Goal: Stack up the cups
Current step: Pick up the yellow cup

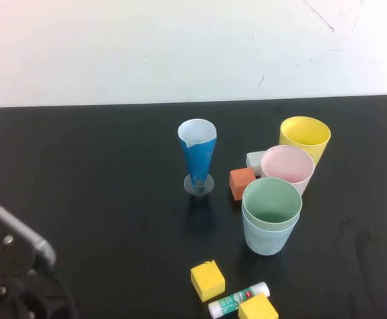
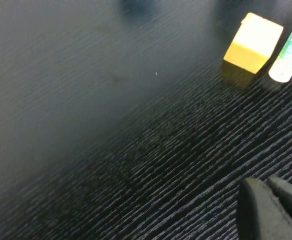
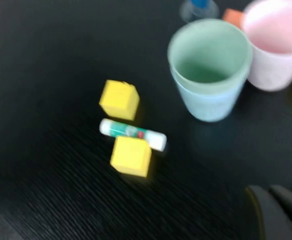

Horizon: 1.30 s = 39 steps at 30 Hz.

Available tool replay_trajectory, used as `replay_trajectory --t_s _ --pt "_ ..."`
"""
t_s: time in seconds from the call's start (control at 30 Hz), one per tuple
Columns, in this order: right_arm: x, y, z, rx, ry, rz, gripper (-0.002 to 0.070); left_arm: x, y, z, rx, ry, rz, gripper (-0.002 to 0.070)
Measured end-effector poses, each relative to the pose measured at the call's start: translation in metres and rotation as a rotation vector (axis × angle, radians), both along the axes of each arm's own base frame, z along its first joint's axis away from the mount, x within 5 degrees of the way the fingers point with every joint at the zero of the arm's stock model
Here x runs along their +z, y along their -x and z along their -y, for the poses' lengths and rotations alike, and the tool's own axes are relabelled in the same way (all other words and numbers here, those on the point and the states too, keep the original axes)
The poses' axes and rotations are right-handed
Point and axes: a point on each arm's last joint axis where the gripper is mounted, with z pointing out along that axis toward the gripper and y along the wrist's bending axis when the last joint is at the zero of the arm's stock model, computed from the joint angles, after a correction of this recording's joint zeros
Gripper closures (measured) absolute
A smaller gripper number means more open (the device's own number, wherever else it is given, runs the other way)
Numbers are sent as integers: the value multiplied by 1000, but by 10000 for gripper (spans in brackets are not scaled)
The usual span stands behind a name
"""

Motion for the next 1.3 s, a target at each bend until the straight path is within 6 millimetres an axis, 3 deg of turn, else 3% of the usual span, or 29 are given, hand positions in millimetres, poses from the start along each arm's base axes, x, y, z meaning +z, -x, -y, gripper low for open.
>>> replay_trajectory --t_s 0.23,0.4,0.6,0.83,1.1,1.3 --pt "20 -34 3 15 78 49 679 -1 4 -3 -1 13 15 673" --pt "28 -71 5 33 138 81 679 1 3 -1 12 46 24 673" --pt "8 -108 3 83 152 17 679 5 0 1 54 121 41 674" --pt "-2 -122 -3 152 117 27 679 6 -3 -1 47 84 92 674" --pt "18 -128 -40 279 217 109 679 11 -11 -8 28 -38 246 674" --pt "22 -159 -71 306 472 78 679 14 -14 -8 15 -56 301 675"
